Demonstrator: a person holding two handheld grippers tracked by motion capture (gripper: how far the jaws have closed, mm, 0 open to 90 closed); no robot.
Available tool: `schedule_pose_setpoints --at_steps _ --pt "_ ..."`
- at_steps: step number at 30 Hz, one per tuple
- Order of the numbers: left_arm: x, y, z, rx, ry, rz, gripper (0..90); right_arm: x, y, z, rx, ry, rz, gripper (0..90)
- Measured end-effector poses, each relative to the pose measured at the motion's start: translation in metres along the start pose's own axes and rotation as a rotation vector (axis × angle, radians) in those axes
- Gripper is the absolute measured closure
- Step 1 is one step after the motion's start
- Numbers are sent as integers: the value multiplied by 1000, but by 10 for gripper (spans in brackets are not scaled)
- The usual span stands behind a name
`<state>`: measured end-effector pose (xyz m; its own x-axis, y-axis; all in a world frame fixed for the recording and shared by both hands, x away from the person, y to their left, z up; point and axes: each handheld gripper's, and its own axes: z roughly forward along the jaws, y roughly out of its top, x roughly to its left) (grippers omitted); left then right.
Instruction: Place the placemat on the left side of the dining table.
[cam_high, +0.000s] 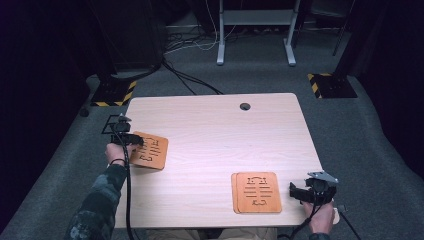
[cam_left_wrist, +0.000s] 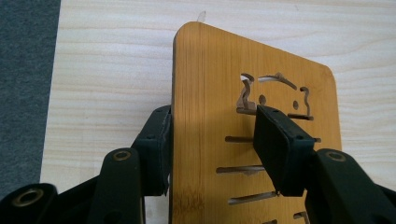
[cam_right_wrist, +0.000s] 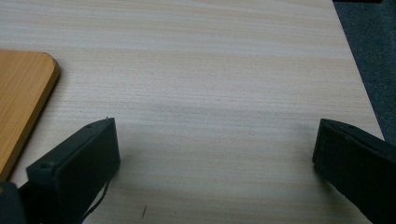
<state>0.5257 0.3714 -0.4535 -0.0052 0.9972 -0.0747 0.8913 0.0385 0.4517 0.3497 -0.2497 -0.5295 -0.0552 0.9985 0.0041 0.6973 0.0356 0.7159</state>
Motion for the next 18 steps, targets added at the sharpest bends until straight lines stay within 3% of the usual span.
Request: schedule_pose_setpoints --at_steps 8,18 --pt "1 0 1 -18 24 -22 351 0 0 0 0 1 0 0" --pt "7 -8 -9 -65 -23 -7 144 0 0 0 -1 3 -7 0"
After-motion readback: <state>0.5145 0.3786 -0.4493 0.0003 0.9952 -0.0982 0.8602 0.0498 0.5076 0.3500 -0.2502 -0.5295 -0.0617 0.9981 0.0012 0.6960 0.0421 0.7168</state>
